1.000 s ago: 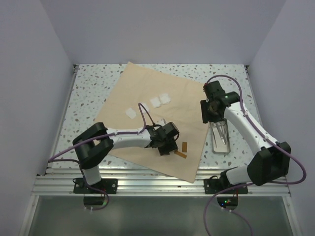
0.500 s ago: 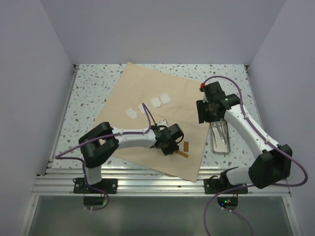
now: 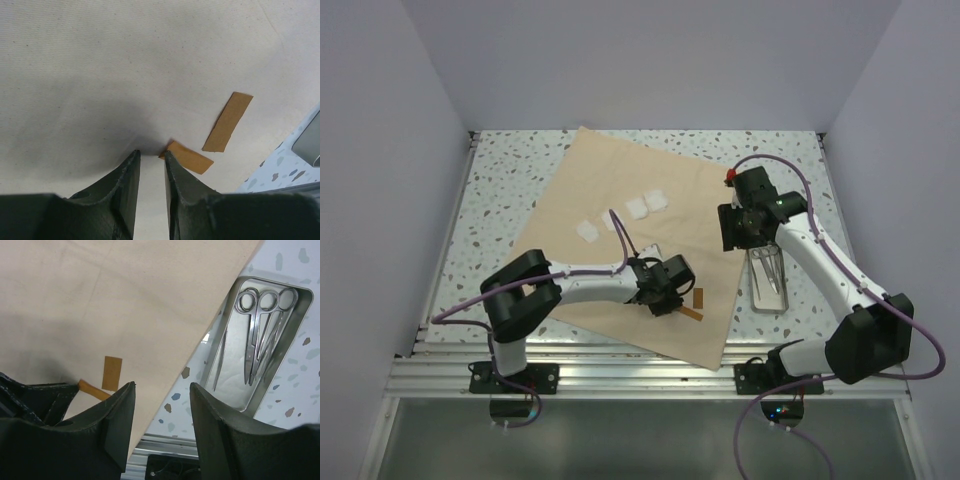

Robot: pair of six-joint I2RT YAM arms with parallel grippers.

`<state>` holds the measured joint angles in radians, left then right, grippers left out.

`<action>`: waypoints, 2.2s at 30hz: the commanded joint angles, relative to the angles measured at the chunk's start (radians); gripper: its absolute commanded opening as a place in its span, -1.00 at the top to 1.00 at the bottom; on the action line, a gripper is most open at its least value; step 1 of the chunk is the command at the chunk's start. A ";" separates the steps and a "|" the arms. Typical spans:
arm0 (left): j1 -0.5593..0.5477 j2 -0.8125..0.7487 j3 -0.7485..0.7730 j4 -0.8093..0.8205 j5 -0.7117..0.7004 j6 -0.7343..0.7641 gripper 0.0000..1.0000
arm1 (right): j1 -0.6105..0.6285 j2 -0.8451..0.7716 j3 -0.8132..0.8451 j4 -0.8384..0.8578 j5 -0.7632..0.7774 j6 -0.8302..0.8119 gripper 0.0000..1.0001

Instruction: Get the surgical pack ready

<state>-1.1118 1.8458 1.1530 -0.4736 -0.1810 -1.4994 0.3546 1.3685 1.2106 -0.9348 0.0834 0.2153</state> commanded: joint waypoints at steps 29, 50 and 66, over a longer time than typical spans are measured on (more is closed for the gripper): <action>-0.066 0.170 0.310 -0.011 -0.147 0.499 -0.08 | -0.075 -0.011 0.170 -0.082 0.217 0.035 -0.34; -0.091 0.335 0.530 -0.258 -0.271 0.441 0.00 | -0.077 -0.032 0.159 -0.067 0.150 0.016 -0.37; -0.109 0.420 0.619 -0.353 -0.311 0.406 0.10 | -0.077 -0.039 0.142 -0.049 0.131 0.013 -0.38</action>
<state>-1.2114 2.2257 1.7439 -0.7792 -0.4561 -1.0630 0.2768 1.3655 1.3479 -1.0016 0.2317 0.2348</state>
